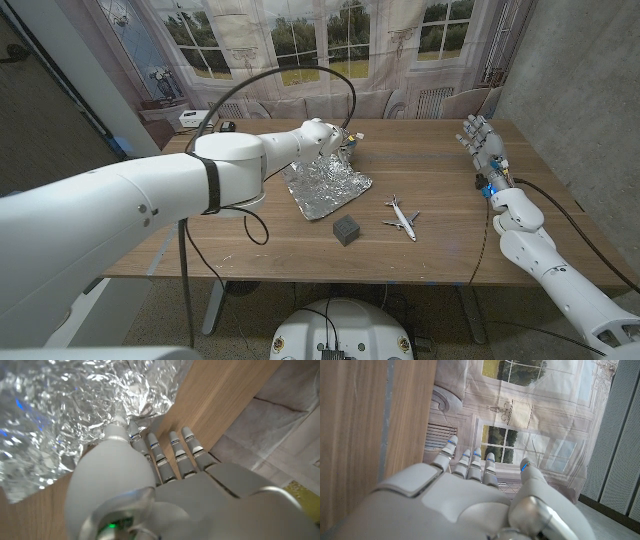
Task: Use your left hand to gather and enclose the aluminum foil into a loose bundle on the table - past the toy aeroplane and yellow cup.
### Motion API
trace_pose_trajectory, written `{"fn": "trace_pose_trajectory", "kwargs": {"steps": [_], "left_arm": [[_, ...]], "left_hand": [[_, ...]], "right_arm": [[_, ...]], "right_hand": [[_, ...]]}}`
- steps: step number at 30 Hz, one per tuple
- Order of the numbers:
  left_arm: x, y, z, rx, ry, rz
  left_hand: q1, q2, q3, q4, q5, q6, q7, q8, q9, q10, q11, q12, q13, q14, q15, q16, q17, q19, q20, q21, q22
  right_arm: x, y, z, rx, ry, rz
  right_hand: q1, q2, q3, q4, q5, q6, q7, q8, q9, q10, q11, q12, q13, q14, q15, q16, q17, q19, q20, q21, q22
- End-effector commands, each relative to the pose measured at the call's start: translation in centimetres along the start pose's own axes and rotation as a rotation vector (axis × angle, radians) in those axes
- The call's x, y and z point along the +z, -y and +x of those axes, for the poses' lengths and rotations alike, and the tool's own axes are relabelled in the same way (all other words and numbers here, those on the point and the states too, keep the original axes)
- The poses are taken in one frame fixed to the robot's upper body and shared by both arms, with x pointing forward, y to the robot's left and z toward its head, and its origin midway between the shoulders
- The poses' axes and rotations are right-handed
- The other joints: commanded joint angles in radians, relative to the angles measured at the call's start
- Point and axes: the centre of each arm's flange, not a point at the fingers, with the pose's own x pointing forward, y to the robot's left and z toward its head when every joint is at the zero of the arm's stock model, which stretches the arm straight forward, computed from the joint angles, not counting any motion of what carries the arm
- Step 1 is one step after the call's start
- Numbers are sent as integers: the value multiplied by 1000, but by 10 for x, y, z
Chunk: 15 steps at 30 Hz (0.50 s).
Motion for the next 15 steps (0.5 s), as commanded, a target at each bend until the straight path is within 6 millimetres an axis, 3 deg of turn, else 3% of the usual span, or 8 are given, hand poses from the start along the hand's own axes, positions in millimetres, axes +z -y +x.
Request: {"fn": "trace_pose_trajectory", "kwargs": {"steps": [1,3,5,15], "left_arm": [[-8,-15,-2,109,-20,104],[-7,-12,-1,100,-29,115],[-8,-11,-1,98,-38,100],[-21,-26,-3,109,-104,-21]], "left_hand": [[39,9,17,-14,-20,72,24,35,6,31,-10,3,6,17,-167,-12,6,9,-3,7,3],[65,20,36,-24,-34,104,38,46,5,72,-8,14,9,35,-174,-11,9,16,-8,11,3],[75,22,43,-27,-42,115,33,48,4,92,-9,19,10,46,-174,-10,11,27,-14,16,3],[82,28,58,-23,-62,86,23,48,20,89,-11,11,15,52,-170,-18,13,31,-10,20,3]], "right_arm": [[-1,0,4,-1,-5,-11],[-1,1,3,-5,-5,-10],[0,1,2,-7,-4,-9],[4,-1,0,3,5,-12]], "right_hand": [[-4,1,5,4,5,6,1,-1,3,7,1,0,2,7,3,-2,3,6,0,0,4],[-3,1,5,4,5,5,1,-1,3,7,-1,0,2,7,3,-2,2,6,0,0,4],[-3,1,6,3,5,6,1,-1,3,6,1,-1,2,8,3,-2,2,7,0,0,4],[-2,0,7,1,6,6,2,-2,3,7,2,0,2,8,2,-3,1,7,0,0,4]]}}
